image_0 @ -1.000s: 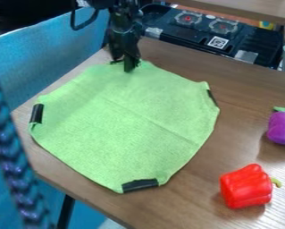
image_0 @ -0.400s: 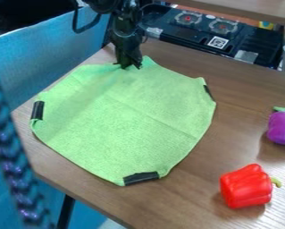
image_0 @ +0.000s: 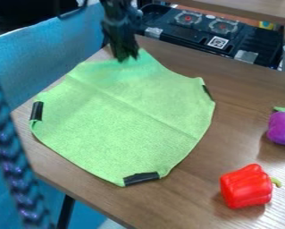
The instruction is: Fold the cloth from top left to the center
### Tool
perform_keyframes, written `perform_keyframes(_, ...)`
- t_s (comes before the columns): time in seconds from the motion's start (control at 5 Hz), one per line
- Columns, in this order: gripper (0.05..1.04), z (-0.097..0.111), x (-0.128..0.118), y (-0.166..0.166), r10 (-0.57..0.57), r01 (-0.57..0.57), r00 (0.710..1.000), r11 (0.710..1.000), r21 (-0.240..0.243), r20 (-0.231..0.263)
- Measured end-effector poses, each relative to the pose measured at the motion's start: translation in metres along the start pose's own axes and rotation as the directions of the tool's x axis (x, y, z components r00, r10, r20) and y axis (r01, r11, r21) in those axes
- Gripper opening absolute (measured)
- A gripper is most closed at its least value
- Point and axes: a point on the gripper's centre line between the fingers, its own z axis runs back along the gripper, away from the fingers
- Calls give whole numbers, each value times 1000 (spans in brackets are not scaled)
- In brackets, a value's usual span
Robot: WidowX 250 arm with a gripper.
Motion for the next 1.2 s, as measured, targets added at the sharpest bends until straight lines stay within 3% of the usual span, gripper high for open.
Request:
perform_keyframes(0.2,51,47,-1,-13,-24,24,995,1000,4,93)
perform_keyframes(0.4,51,69,-17,-53,-116,116,986,993,11,121)
perform_keyframes(0.8,51,91,-79,-118,-255,257,961,966,-11,106)
perform_keyframes(1.0,51,116,-95,-133,-268,275,952,961,-29,147)
perform_keyframes(1.2,50,138,-101,-142,-259,275,951,958,-81,167)
